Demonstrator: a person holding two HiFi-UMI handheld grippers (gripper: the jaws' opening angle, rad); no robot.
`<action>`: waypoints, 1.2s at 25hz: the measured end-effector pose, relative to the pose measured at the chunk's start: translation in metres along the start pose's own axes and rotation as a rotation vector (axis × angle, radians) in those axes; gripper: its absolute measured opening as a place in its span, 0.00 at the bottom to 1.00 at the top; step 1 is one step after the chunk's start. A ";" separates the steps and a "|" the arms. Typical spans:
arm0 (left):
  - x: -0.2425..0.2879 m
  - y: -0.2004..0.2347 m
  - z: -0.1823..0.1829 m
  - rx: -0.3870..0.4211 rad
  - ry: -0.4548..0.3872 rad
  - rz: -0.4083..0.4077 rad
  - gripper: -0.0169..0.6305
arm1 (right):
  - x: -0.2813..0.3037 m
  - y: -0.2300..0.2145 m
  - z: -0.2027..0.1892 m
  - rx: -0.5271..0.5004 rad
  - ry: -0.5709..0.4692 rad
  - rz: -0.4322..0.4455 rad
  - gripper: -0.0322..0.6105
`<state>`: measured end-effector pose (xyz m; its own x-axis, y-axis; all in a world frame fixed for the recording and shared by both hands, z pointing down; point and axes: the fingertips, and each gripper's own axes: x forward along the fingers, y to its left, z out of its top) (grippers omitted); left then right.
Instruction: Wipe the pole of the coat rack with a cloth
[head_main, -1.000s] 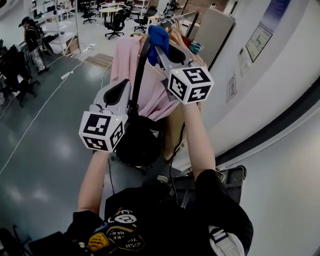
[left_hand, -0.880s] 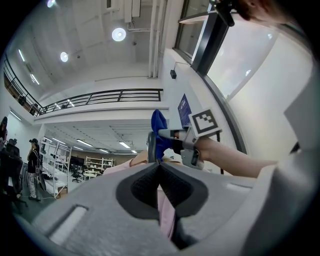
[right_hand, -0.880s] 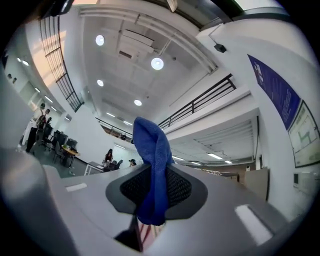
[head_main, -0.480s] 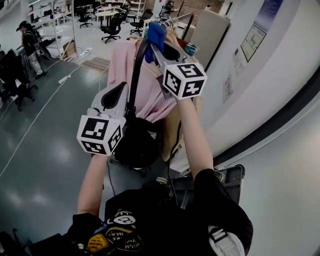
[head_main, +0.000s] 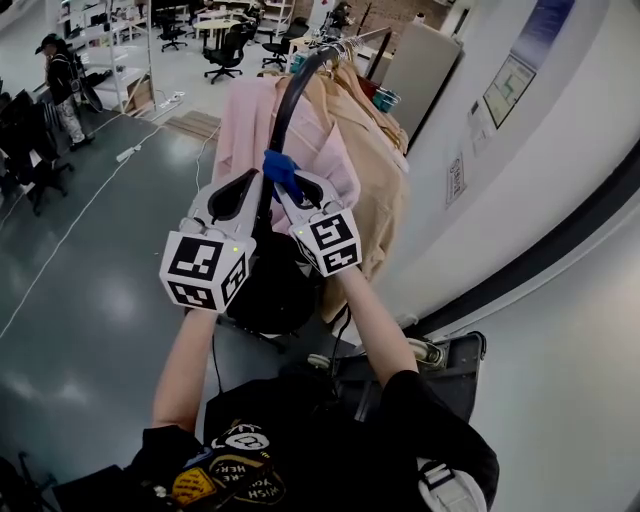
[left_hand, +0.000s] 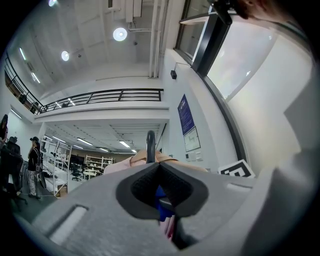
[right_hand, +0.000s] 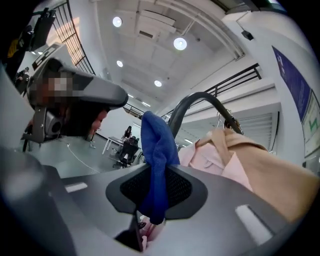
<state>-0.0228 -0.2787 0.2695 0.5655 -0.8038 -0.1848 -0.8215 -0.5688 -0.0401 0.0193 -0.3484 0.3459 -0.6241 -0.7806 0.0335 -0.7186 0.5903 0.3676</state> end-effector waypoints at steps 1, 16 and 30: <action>0.000 0.000 0.000 -0.001 0.001 0.000 0.03 | 0.000 0.001 -0.005 0.002 0.010 0.003 0.16; -0.006 0.009 0.000 0.001 0.003 0.029 0.03 | 0.022 -0.125 0.124 0.078 -0.161 -0.148 0.16; -0.010 0.023 -0.007 0.000 0.016 0.051 0.03 | 0.014 -0.086 0.114 0.006 -0.185 -0.101 0.16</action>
<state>-0.0471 -0.2853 0.2770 0.5242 -0.8343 -0.1707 -0.8492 -0.5271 -0.0314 0.0372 -0.3862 0.2086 -0.5937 -0.7856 -0.1746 -0.7822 0.5123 0.3545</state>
